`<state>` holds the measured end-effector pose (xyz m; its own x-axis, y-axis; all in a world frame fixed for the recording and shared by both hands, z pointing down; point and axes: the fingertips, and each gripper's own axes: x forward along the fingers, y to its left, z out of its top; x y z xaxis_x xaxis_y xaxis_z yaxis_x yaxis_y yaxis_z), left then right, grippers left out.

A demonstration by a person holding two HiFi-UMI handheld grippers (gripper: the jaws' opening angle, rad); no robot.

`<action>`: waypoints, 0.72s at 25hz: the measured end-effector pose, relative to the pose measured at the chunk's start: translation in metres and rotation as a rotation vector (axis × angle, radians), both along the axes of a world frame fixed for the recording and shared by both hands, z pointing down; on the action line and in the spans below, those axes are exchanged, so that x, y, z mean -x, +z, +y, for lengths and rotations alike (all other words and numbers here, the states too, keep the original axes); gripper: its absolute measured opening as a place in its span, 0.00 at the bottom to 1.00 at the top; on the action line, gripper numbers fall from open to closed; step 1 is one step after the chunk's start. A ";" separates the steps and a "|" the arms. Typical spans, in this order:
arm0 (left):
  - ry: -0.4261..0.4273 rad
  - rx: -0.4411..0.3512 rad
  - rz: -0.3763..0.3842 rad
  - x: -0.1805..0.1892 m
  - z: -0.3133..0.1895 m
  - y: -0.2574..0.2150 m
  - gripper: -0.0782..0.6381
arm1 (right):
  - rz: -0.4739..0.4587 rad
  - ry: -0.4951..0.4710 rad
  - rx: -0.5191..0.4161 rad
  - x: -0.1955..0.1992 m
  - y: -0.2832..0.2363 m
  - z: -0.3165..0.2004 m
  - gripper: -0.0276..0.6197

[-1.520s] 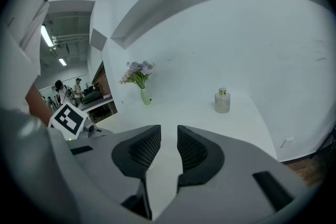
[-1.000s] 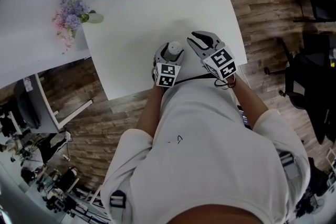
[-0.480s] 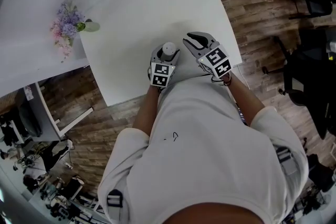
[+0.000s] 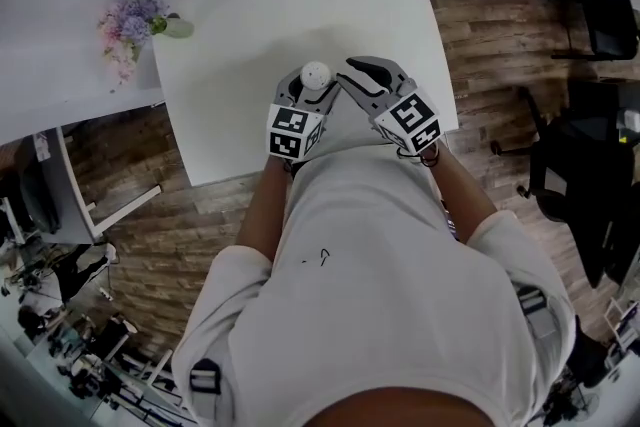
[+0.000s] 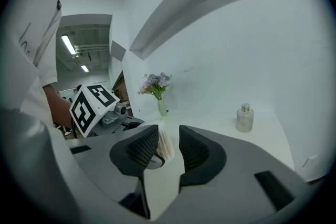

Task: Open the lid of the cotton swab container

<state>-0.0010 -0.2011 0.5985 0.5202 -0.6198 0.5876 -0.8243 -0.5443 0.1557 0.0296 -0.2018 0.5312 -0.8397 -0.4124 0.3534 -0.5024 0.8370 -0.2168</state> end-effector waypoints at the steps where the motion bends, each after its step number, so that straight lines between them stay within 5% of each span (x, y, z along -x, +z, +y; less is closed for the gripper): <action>1: 0.004 -0.001 -0.013 0.002 0.000 -0.002 0.49 | -0.001 -0.026 -0.016 0.005 -0.006 0.002 0.24; 10: 0.021 -0.006 -0.051 0.008 0.007 -0.004 0.49 | 0.030 -0.201 -0.019 0.034 -0.015 0.020 0.40; 18: 0.048 -0.017 -0.062 0.006 0.009 -0.007 0.49 | 0.064 -0.276 -0.042 0.049 -0.010 0.028 0.43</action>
<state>-0.0066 -0.1921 0.5917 0.5127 -0.6054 0.6088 -0.8051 -0.5854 0.0958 -0.0190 -0.1734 0.5208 -0.8988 -0.1866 0.3966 -0.2658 0.9515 -0.1548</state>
